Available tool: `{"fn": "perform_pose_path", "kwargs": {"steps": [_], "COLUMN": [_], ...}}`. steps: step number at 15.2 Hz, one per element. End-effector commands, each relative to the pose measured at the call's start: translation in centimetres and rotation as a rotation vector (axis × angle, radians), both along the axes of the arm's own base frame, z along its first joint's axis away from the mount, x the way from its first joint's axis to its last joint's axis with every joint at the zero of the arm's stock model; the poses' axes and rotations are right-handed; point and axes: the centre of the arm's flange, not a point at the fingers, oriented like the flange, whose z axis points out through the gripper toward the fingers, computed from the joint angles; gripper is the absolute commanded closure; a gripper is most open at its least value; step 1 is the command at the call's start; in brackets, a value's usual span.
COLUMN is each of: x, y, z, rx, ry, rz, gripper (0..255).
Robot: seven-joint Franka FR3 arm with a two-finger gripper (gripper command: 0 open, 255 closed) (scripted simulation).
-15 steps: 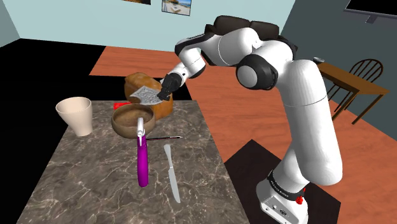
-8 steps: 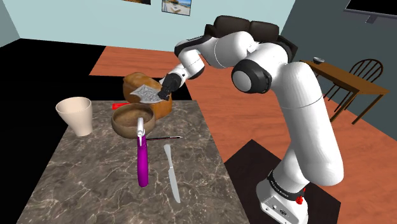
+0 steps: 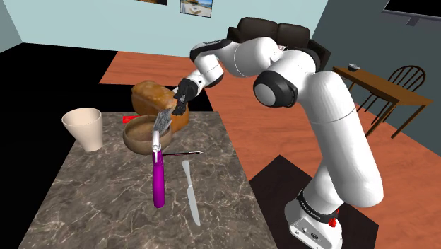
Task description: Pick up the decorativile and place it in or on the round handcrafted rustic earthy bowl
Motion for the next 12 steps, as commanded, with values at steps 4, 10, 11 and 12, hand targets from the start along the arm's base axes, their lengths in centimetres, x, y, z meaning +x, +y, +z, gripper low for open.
{"fn": "perform_pose_path", "kwargs": {"steps": [4, 10, 11, 12], "x": [1.8, 2.3, 2.3, 2.3], "y": [-4.7, -5.6, -5.6, -5.6], "z": [-6.4, -6.4, -6.4, -6.4], "rx": [-0.12, -0.12, -0.12, -0.12], "ry": [0.014, 0.014, 0.014, 0.014], "rz": [-0.063, -0.063, -0.063, -0.063], "gripper": [0, 0, 0, 0]}}
